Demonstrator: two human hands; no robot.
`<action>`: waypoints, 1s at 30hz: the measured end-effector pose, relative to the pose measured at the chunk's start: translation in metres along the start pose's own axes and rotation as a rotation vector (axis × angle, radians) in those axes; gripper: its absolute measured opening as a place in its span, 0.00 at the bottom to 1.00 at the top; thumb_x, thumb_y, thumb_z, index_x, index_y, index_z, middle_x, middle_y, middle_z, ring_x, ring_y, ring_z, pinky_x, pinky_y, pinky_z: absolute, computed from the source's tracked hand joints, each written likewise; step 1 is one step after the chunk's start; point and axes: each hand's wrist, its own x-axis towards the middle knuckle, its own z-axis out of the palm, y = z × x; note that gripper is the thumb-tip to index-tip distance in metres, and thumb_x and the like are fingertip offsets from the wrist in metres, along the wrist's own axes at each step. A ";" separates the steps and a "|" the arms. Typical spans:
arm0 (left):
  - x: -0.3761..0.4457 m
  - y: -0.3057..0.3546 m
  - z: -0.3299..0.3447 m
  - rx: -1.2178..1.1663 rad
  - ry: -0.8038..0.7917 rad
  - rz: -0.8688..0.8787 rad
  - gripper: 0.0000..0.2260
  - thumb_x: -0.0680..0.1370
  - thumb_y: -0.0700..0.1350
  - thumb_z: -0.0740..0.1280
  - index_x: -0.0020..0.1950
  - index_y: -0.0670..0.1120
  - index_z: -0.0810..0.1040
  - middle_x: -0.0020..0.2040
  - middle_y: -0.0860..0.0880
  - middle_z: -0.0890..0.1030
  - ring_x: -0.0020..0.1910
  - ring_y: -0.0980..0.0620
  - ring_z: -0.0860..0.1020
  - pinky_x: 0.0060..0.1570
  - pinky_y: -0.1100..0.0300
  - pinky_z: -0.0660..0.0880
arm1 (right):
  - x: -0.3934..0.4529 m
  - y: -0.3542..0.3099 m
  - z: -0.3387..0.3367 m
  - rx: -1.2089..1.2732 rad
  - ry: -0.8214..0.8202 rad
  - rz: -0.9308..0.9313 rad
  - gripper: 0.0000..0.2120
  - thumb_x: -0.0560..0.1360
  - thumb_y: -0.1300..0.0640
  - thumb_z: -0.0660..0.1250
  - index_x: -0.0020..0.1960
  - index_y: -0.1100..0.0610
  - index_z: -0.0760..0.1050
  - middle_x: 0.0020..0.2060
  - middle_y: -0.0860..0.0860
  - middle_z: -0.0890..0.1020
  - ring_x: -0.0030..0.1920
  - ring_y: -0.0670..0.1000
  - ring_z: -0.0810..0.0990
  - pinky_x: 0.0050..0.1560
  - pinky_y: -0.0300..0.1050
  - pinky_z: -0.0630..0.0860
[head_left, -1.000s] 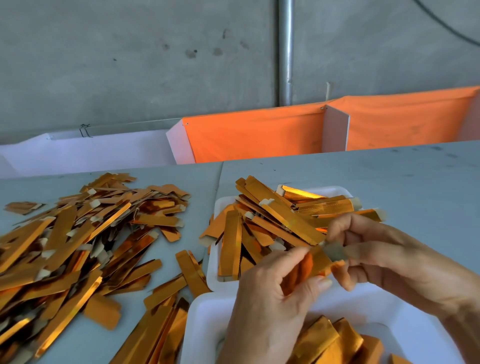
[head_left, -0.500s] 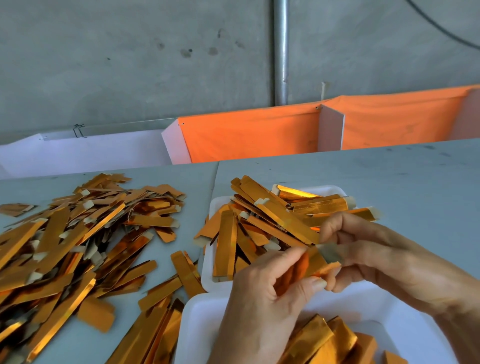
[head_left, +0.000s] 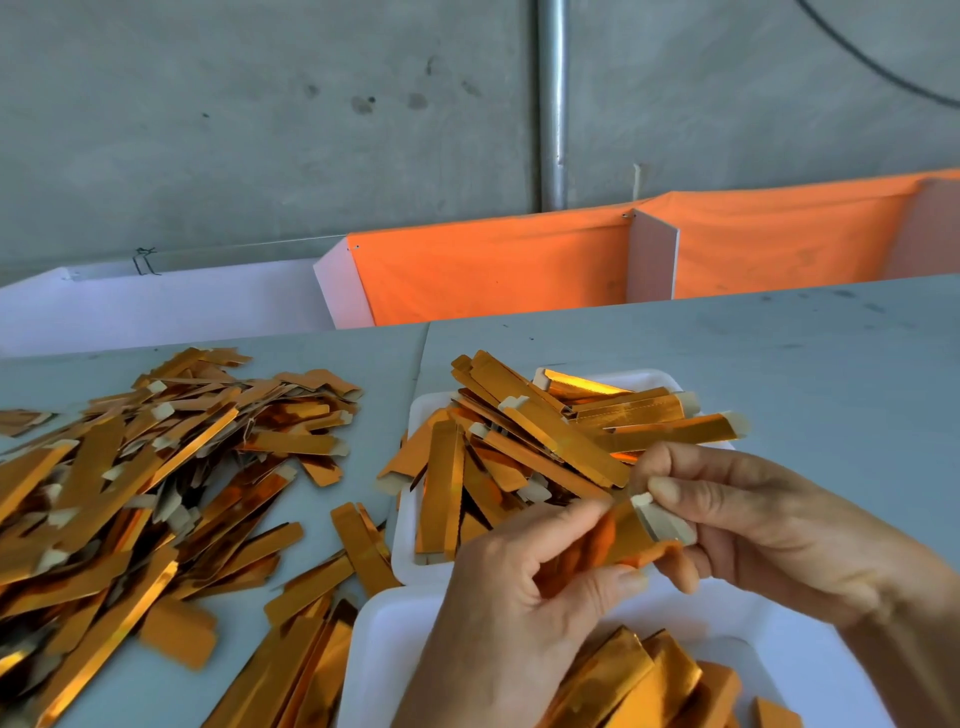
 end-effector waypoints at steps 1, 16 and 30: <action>0.000 0.001 0.000 0.000 0.003 0.001 0.17 0.67 0.64 0.66 0.55 0.73 0.74 0.45 0.60 0.78 0.47 0.59 0.77 0.42 0.69 0.73 | -0.001 -0.001 0.000 -0.002 -0.003 0.005 0.15 0.67 0.52 0.77 0.44 0.61 0.78 0.33 0.56 0.78 0.30 0.51 0.78 0.32 0.39 0.77; 0.000 -0.002 0.001 0.014 0.036 -0.034 0.13 0.68 0.62 0.66 0.51 0.74 0.74 0.46 0.61 0.79 0.48 0.61 0.77 0.45 0.70 0.74 | 0.004 0.004 0.014 -0.326 0.192 -0.098 0.05 0.67 0.56 0.72 0.39 0.56 0.78 0.30 0.54 0.76 0.29 0.50 0.73 0.31 0.37 0.72; -0.001 0.000 -0.001 -0.007 0.074 -0.002 0.15 0.69 0.62 0.67 0.55 0.68 0.76 0.45 0.57 0.80 0.47 0.56 0.78 0.44 0.64 0.75 | -0.001 -0.002 0.012 -0.247 0.105 -0.099 0.16 0.60 0.49 0.80 0.38 0.57 0.78 0.30 0.56 0.77 0.31 0.51 0.76 0.33 0.38 0.74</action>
